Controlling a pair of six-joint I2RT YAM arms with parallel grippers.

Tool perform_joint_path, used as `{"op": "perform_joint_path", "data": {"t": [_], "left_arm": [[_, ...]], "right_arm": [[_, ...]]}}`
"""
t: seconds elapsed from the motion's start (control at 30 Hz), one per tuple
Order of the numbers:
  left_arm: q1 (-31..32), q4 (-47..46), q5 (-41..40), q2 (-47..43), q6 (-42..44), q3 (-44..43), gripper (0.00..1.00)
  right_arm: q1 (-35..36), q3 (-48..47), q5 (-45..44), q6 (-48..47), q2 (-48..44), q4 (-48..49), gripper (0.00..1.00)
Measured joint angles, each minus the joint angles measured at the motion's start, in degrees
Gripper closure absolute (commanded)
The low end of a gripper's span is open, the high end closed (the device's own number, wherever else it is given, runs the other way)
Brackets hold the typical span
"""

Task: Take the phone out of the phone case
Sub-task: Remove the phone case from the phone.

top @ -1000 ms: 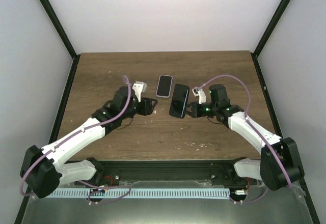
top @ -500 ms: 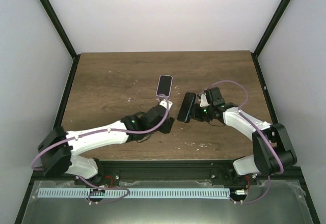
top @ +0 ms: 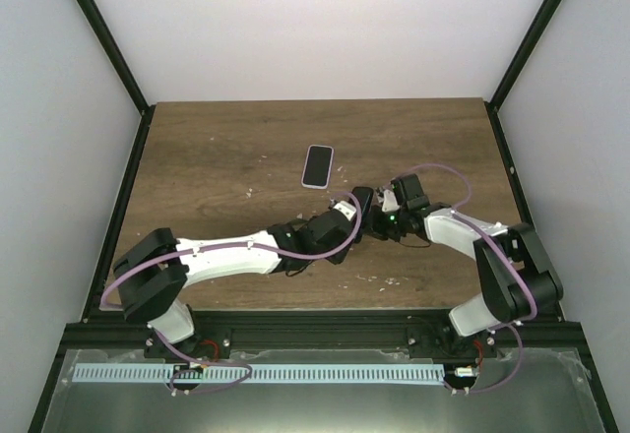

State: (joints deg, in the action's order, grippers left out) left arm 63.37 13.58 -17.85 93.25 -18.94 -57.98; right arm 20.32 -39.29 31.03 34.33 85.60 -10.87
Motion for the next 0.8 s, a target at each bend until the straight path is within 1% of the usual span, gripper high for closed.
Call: {"op": "perform_joint_path", "data": {"t": [0.2,0.5,0.63,0.73,0.8], "left_arm": [[0.0,-1.5,-0.1,3.2,4.3,-1.2,0.47],[0.0,-1.4,-0.9,7.3,10.3,-3.3,0.52],[0.0,-0.8,-2.4,8.9,12.3,-4.3,0.62],[0.0,1.4,-4.9,10.8,13.9,-7.0,0.63],[0.0,2.3,-6.8,12.2,15.0,-8.8,0.61]], "right_arm": [[-0.3,-1.4,3.8,0.0,3.9,1.1,0.99],[-0.6,-4.6,9.1,-1.3,9.8,1.5,0.99],[-0.7,-5.1,10.3,-1.7,10.8,1.5,0.99],[-0.7,-5.2,11.0,-1.9,11.2,1.5,0.99],[-0.7,-5.2,11.1,-2.0,11.2,1.5,0.99]]}}
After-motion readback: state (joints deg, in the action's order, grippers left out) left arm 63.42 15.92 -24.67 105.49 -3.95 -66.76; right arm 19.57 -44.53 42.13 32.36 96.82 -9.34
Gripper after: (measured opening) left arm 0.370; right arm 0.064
